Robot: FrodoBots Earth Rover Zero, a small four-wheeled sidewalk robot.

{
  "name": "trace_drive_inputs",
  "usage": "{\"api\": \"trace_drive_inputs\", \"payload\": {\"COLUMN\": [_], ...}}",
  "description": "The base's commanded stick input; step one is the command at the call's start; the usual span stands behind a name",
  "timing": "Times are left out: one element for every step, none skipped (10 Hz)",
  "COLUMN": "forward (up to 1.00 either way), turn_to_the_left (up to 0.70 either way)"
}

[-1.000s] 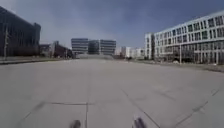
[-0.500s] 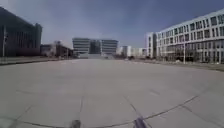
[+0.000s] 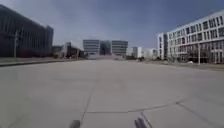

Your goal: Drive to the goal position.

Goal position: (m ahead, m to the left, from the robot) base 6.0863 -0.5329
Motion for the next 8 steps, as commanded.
{"api": "trace_drive_inputs", "payload": {"forward": [1.00, 1.00, 1.00, 1.00, 1.00, 1.00, 1.00, 1.00], "turn_to_the_left": [0.00, 0.00, 0.00, 0.00, 0.00, 0.00, 0.00, 0.00]}}
